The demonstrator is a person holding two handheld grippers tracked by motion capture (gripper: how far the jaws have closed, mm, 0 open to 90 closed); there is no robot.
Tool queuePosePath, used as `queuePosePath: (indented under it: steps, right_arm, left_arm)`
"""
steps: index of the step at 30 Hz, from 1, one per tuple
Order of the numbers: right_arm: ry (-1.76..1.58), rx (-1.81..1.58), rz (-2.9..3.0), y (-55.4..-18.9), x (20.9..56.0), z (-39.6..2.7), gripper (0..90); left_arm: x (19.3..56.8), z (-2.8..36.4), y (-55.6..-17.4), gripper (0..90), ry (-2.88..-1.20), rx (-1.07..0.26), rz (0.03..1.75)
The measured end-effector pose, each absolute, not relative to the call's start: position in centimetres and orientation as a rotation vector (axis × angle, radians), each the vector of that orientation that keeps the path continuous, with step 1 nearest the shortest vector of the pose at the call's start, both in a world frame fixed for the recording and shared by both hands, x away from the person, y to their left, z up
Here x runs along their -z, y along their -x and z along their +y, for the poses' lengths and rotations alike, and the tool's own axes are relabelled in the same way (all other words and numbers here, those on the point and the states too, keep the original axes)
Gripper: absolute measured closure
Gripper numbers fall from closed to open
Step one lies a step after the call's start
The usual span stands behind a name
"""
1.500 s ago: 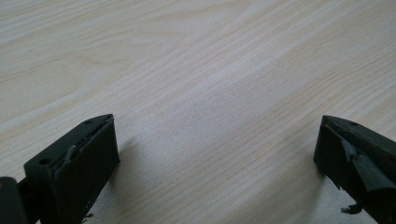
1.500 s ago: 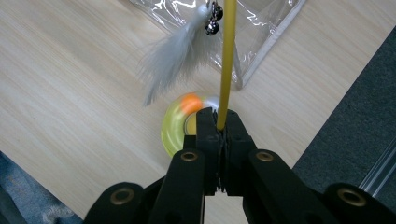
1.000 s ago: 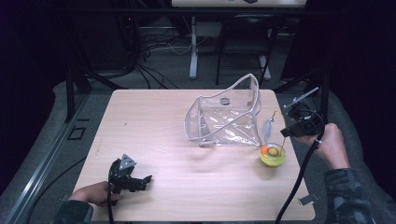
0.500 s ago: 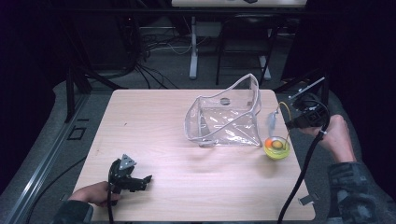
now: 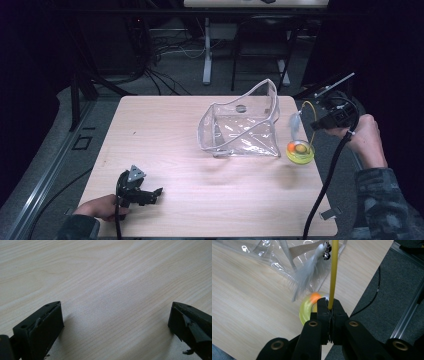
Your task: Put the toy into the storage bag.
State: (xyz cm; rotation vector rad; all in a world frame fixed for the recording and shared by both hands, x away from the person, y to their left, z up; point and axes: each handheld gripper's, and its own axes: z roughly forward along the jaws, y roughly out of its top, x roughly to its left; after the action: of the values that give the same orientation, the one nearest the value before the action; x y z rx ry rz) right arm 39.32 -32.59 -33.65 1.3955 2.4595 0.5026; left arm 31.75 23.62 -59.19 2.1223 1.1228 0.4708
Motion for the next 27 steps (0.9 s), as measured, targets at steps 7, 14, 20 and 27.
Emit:
queuePosePath:
  steps: [7,14,20,27]
  right_arm:
    - [-1.408,-0.507,2.453,-39.6,33.3,-32.9,88.2]
    - [-1.405,-0.504,2.447,-40.0,32.8,-32.8,88.2]
    - [-1.401,-0.510,2.446,-40.3,32.2,-32.8,88.2]
    - [-1.400,-0.523,2.441,-40.6,31.5,-32.7,88.3]
  left_arm:
    - [59.2,23.6,-31.8,0.0,-2.122,-0.471,1.123]
    - [59.2,23.6,-31.7,0.0,-2.121,-0.471,1.124]
    - [59.2,23.6,-31.7,0.0,-2.121,-0.472,1.124]
    - [59.2,23.6,-31.7,0.0,-2.121,-0.466,1.126]
